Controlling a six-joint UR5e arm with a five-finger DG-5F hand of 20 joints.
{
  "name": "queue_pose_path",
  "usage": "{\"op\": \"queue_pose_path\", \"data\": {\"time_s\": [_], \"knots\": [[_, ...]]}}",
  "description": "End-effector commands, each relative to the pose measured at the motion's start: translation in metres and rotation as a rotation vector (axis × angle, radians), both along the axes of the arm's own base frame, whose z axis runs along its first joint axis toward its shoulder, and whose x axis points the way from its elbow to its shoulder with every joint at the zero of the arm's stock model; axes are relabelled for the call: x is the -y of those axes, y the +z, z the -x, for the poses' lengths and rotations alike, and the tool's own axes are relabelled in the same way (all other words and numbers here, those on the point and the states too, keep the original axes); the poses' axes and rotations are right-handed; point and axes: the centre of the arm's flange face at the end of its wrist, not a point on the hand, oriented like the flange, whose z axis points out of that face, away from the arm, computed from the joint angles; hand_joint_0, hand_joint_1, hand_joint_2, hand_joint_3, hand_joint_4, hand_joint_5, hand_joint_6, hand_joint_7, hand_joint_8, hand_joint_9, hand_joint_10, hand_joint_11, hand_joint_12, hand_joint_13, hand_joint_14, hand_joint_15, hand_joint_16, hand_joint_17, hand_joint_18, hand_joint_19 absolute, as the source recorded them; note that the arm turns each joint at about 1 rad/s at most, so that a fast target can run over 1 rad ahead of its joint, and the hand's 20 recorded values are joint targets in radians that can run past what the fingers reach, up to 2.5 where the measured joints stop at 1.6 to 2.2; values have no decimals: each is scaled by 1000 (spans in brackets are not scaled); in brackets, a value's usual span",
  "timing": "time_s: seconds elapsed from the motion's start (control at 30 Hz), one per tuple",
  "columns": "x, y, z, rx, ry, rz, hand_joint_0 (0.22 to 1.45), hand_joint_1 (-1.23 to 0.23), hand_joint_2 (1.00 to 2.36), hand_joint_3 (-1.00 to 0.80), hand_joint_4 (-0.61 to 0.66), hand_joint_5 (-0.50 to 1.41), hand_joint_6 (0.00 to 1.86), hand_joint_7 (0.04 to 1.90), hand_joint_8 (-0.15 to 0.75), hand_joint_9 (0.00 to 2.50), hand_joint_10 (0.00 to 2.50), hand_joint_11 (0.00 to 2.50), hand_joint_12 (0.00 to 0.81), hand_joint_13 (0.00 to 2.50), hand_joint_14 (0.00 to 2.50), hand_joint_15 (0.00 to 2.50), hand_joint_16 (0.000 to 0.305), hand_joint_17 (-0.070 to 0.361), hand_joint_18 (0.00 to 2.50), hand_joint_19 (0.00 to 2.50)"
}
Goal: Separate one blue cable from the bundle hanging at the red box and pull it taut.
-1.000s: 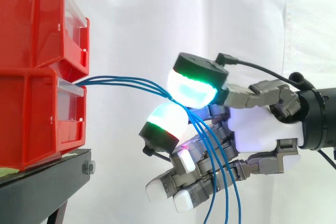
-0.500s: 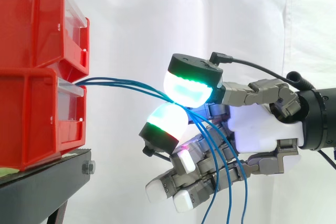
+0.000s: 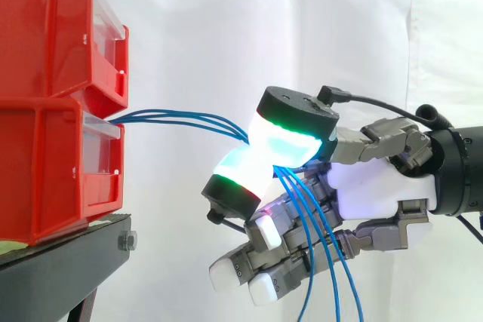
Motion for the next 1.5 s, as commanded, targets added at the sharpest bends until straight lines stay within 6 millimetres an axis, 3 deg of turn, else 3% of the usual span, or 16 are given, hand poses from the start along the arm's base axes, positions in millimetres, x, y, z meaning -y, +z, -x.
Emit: {"op": "queue_pose_path", "data": {"time_s": [0.0,0.17,0.27,0.37,0.53,0.63,0.9,1.1,1.3,1.47], "knots": [[0,0,0,0,0,1,495,-635,1000,-500,230,-179,835,1243,308,893,24,880,354,561,14,330,49,110,589,390],[0,0,0,0,0,1,439,-440,1000,-500,220,-188,830,1149,336,839,20,832,388,483,10,287,56,126,540,376],[0,0,0,0,-1,1,512,-364,1000,-500,185,-187,814,1167,309,802,23,816,356,433,10,260,50,111,474,375],[0,0,0,0,-2,-1,591,-430,1001,-487,157,-184,803,1229,294,795,21,812,334,420,10,263,46,103,447,382],[0,0,0,0,0,-1,580,-683,1024,-186,162,-214,859,1321,294,757,24,835,338,419,10,263,46,103,444,361],[0,0,0,-1,-2,-1,594,-743,1026,-134,134,-218,869,1359,289,754,24,849,338,418,10,265,46,103,444,361],[0,0,0,-3,0,-2,722,-837,1017,-309,132,-220,890,1511,273,770,24,849,335,433,12,248,46,102,470,325],[0,0,0,-3,0,-1,759,-818,1006,-439,104,-229,907,1404,271,779,24,861,333,433,10,238,45,101,464,312],[1,0,1,-4,-1,3,712,-827,1001,-484,179,-216,901,1452,271,802,23,860,330,433,9,233,44,100,466,309],[5,15,5,-4,-5,22,645,-773,1000,-500,188,-206,902,1417,278,816,24,867,326,424,10,247,43,97,439,315]]}}
